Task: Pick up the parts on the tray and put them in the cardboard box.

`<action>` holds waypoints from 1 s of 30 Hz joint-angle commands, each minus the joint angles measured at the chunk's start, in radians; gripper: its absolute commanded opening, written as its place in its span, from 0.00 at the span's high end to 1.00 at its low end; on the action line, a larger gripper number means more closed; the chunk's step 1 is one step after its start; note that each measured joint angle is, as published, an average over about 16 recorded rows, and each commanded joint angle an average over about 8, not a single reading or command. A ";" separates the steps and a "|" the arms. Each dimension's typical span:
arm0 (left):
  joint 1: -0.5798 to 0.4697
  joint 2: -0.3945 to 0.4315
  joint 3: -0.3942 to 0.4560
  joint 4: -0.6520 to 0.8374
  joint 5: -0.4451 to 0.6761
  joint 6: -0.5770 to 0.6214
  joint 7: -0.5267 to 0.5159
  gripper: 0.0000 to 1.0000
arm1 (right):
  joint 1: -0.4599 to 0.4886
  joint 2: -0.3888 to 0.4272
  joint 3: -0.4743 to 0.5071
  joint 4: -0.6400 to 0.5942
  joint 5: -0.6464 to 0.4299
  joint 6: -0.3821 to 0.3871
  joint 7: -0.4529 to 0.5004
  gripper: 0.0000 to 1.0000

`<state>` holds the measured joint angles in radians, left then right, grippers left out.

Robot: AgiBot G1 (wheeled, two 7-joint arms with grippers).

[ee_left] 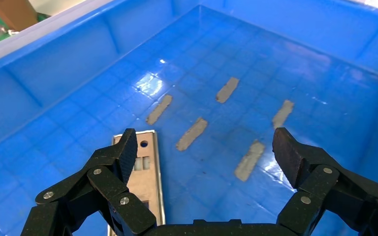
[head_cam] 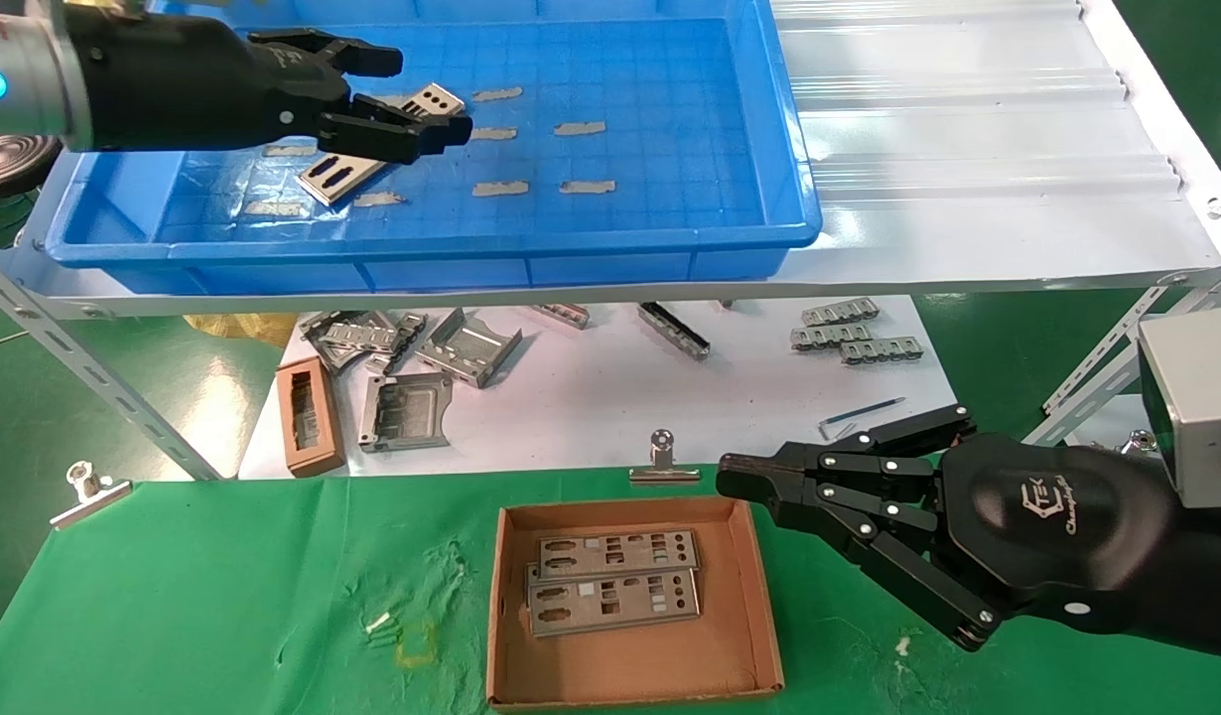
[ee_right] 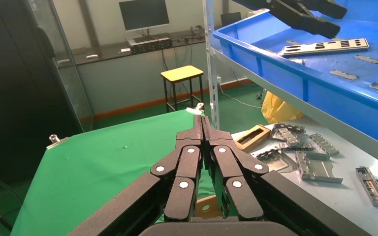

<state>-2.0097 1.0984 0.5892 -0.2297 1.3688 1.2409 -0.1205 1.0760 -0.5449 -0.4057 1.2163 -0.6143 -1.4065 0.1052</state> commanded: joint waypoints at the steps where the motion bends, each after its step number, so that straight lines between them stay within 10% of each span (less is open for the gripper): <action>1: -0.011 0.018 0.005 0.036 0.010 -0.017 0.033 0.00 | 0.000 0.000 0.000 0.000 0.000 0.000 0.000 0.81; 8: -0.024 0.048 0.014 0.093 0.027 -0.069 0.072 0.00 | 0.000 0.000 0.000 0.000 0.000 0.000 0.000 0.00; 20: 0.001 0.125 0.005 0.207 0.024 -0.375 0.084 0.00 | 0.000 0.000 0.000 0.000 0.000 0.000 0.000 0.00; 30: 0.007 0.136 -0.008 0.223 0.005 -0.396 0.076 0.00 | 0.000 0.000 0.000 0.000 0.000 0.000 0.000 0.00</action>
<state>-2.0030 1.2337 0.5813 -0.0068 1.3746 0.8454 -0.0453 1.0760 -0.5449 -0.4057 1.2163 -0.6143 -1.4065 0.1052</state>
